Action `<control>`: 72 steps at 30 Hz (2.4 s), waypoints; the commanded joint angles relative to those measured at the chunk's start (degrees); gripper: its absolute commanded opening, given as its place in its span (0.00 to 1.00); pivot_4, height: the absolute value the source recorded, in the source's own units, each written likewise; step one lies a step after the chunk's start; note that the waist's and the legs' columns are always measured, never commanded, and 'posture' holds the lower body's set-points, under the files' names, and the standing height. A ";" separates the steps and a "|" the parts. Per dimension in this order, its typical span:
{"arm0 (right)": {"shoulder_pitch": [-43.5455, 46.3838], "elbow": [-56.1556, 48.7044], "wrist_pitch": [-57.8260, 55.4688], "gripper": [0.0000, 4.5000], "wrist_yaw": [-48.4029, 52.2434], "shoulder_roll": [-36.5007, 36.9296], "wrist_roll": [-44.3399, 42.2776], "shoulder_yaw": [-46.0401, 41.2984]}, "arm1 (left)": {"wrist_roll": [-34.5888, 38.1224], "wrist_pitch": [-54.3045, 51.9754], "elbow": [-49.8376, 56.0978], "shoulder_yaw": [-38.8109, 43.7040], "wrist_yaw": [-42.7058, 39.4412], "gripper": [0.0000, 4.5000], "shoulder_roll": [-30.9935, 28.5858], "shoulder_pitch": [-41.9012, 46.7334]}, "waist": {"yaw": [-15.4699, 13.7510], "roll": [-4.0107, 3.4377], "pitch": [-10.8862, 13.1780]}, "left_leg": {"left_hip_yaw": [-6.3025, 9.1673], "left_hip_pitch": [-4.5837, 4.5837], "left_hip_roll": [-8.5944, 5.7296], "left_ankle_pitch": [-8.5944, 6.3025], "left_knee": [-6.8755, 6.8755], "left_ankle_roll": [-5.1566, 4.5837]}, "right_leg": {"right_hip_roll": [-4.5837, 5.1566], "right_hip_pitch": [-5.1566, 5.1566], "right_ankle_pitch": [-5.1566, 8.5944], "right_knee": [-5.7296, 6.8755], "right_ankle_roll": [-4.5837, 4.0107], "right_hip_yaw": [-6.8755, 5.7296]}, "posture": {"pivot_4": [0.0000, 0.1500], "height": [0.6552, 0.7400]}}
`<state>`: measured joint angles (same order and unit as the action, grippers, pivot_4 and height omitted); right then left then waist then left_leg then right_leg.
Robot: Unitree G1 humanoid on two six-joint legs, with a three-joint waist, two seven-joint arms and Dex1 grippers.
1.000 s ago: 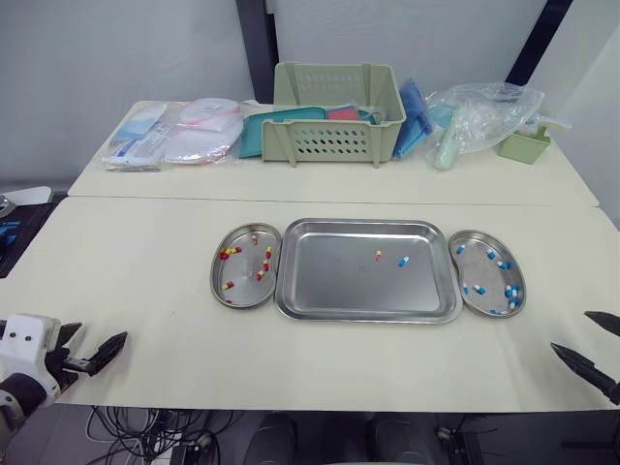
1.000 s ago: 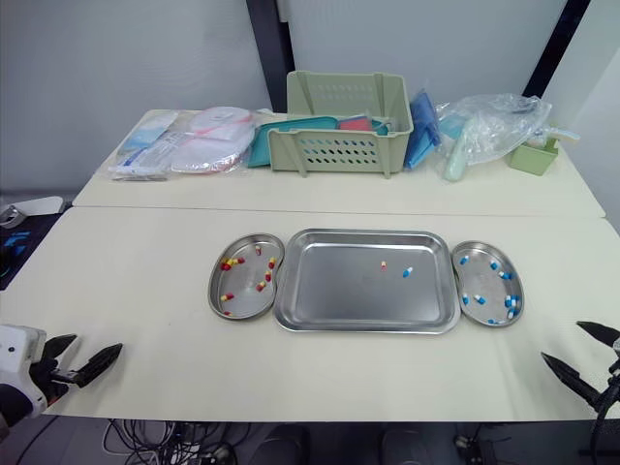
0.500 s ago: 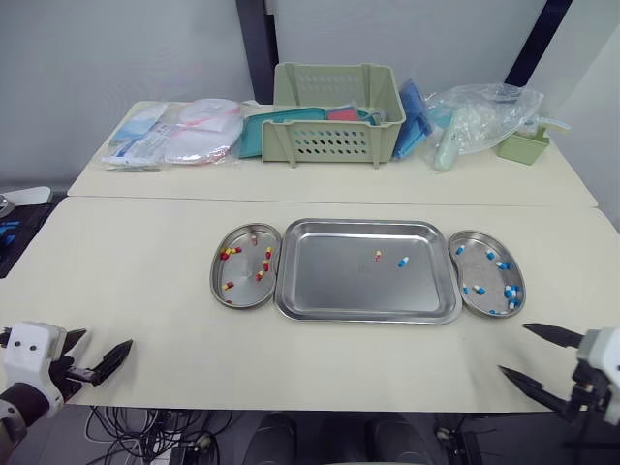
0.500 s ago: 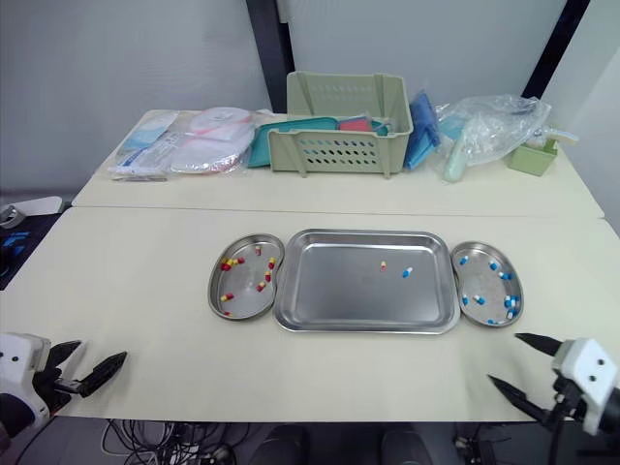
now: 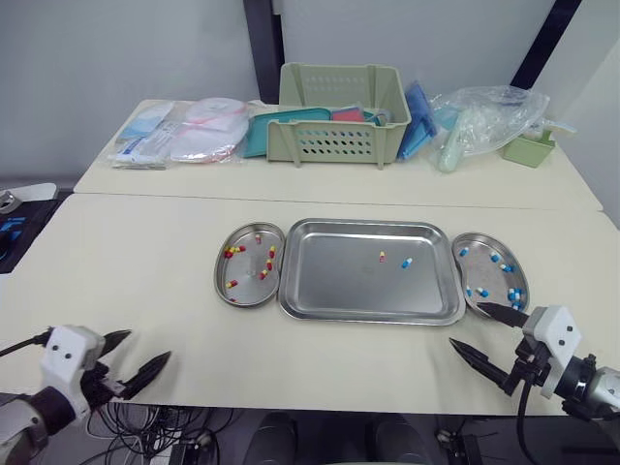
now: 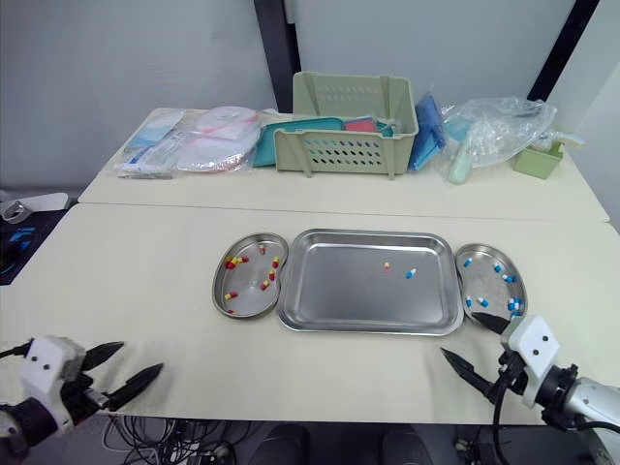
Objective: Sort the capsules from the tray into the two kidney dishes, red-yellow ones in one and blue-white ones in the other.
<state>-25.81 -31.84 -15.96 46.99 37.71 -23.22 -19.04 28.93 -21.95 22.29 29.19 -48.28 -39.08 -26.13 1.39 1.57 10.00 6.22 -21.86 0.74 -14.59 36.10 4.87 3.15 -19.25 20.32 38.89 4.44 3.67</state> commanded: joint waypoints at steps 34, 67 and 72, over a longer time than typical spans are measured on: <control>-1.18 -2.16 3.53 1.00 -5.01 -4.37 1.99 5.14 | -19.16 -15.15 -27.90 -47.50 31.20 1.00 36.19 61.40 | 0.28 -0.09 -0.06 | 0.01 -0.05 -0.09 0.02 0.13 0.00 | -0.04 -0.02 -0.01 0.03 0.02 0.00 | 1.00 1.00; -0.49 -7.66 -1.13 1.00 -9.45 -4.70 1.04 6.65 | -25.54 -8.57 -42.78 -47.26 23.15 0.00 41.43 65.85 | 0.20 -0.10 -0.06 | 0.02 -0.07 -0.11 0.02 0.15 0.01 | -0.03 -0.02 -0.01 0.02 0.04 -0.01 | 1.00 1.00; -0.49 -7.33 0.60 1.00 -9.12 -4.36 2.68 7.03 | -24.60 -9.83 -35.91 -46.69 20.12 0.00 38.73 65.68 | 0.28 -0.10 -0.06 | 0.02 -0.07 -0.11 0.02 0.15 0.01 | -0.03 -0.04 -0.01 0.04 0.03 0.00 | 1.00 1.00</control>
<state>-26.31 -37.51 -17.28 37.51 33.13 -21.23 -11.79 3.75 -31.35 -18.77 -18.01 -26.65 0.20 38.99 1.67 1.47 9.94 6.25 -21.94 0.63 -14.57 36.25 4.88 3.12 -19.29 20.31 38.93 4.48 3.67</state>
